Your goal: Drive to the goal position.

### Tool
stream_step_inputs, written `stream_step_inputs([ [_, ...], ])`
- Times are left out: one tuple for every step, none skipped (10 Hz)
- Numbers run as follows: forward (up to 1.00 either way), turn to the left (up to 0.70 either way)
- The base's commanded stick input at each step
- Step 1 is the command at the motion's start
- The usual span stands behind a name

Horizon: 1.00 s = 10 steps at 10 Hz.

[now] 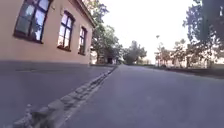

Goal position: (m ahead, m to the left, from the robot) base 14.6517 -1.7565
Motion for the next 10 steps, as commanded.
stream_step_inputs([
  [0.50, 0.00],
  [0.50, 0.00],
  [0.50, 0.00],
  [0.50, 0.00],
  [0.50, 0.00],
  [0.50, 0.00],
  [0.50, 0.00],
  [0.50, 0.00],
  [0.50, 0.00],
  [0.50, 0.00],
])
